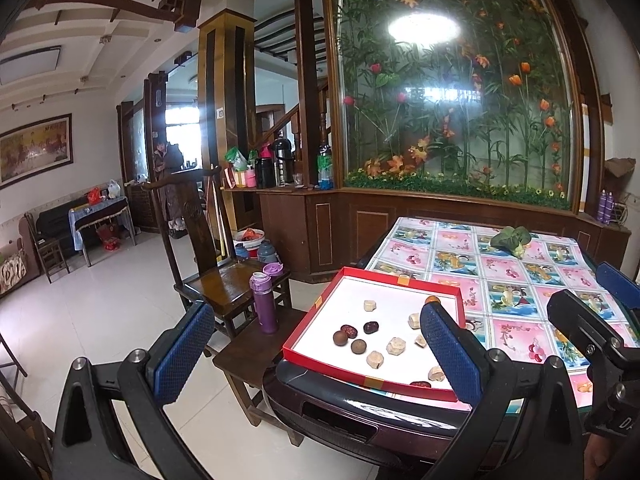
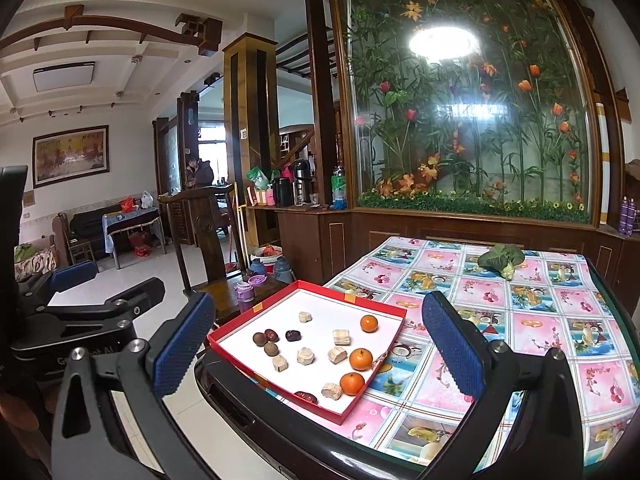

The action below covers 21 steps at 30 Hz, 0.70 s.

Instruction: Organize fruits

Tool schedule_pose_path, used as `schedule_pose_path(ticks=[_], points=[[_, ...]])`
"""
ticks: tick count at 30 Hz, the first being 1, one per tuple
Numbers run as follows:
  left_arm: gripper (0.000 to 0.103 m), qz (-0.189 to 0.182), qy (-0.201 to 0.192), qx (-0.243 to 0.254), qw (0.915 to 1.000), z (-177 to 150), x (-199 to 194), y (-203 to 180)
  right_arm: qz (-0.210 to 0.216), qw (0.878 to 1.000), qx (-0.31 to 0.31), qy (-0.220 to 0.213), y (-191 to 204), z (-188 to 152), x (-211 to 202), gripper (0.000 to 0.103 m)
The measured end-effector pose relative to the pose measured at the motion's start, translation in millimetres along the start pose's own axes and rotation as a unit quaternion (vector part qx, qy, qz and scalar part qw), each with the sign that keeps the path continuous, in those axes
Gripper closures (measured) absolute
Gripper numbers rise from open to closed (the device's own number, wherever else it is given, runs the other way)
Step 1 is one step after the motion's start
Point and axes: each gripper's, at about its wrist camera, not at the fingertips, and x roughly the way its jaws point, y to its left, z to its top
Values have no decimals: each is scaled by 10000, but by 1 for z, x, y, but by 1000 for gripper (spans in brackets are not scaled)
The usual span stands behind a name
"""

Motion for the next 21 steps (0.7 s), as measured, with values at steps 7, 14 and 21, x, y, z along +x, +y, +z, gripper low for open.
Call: schedule_pose_path(ticks=[7,14,21], points=[[0,96,-14,-300,9995,4,-2,13,-22,10000,5,33,-1,1,2,0],[0,288,-64,-360,9989,3,0,18,-83,9999,41,53,-3,0,2,0],[0,304,-31,-332,9990,0,2,18,-21,9996,190,223,-4,-2,8,0]])
